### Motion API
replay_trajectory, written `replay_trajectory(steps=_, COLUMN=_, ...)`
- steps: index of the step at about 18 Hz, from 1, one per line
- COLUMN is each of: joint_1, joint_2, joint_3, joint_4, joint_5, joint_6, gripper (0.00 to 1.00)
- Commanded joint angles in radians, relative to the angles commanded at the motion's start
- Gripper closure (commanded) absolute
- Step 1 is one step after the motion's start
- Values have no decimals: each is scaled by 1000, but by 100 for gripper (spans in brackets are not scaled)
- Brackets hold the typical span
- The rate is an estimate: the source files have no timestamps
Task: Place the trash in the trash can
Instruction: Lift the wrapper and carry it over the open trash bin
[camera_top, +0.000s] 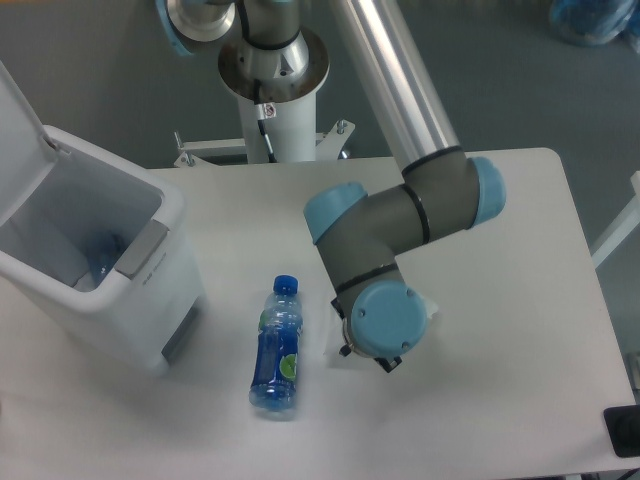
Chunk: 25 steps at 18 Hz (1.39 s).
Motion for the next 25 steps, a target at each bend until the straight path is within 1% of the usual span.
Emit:
replay_trajectory(steps=3, joint_1=21, joint_2=49, joint_3=3, joint_4=23, joint_5=-109, joint_6=-11, gripper=100)
replay_trajectory(steps=5, joint_1=31, joint_2=83, joint_3=2, joint_4=64, joint_5=-221, joint_6=-72, gripper=100)
replay_trajectory(steps=7, joint_1=38, joint_2=120, joint_3=8, joint_4=87, joint_5=-310, joint_6=-129, gripper=100)
replay_trajectory(steps=10, joint_1=32, joint_2=181, joint_3=17, joint_4=88, joint_5=-391, joint_6=-152, gripper=100)
replay_trajectory(steps=12, joint_1=34, joint_2=225, joint_3=17, joint_4=89, joint_5=-468, joint_6=-166, gripper=100)
replay_trajectory(steps=15, joint_1=31, joint_2=284, joint_3=18, joint_4=95, joint_5=-566, joint_6=-225, gripper=100)
replay_trajectory(steps=17, joint_1=28, joint_2=316, joint_3=17, joint_4=95, joint_5=-652, joint_6=-239, gripper=100)
replay_trajectory(steps=19, joint_1=28, joint_2=370, joint_3=15, joint_4=95, joint_5=-727, joint_6=-288, gripper=100)
replay_trajectory(steps=22, joint_1=9, joint_2=425, joint_3=14, joint_4=97, joint_5=-767, joint_6=-305, gripper=100)
replay_trajectory(steps=25, joint_1=-46, joint_2=459, joint_3=-3, joint_4=95, joint_5=-781, joint_6=-348, gripper=100)
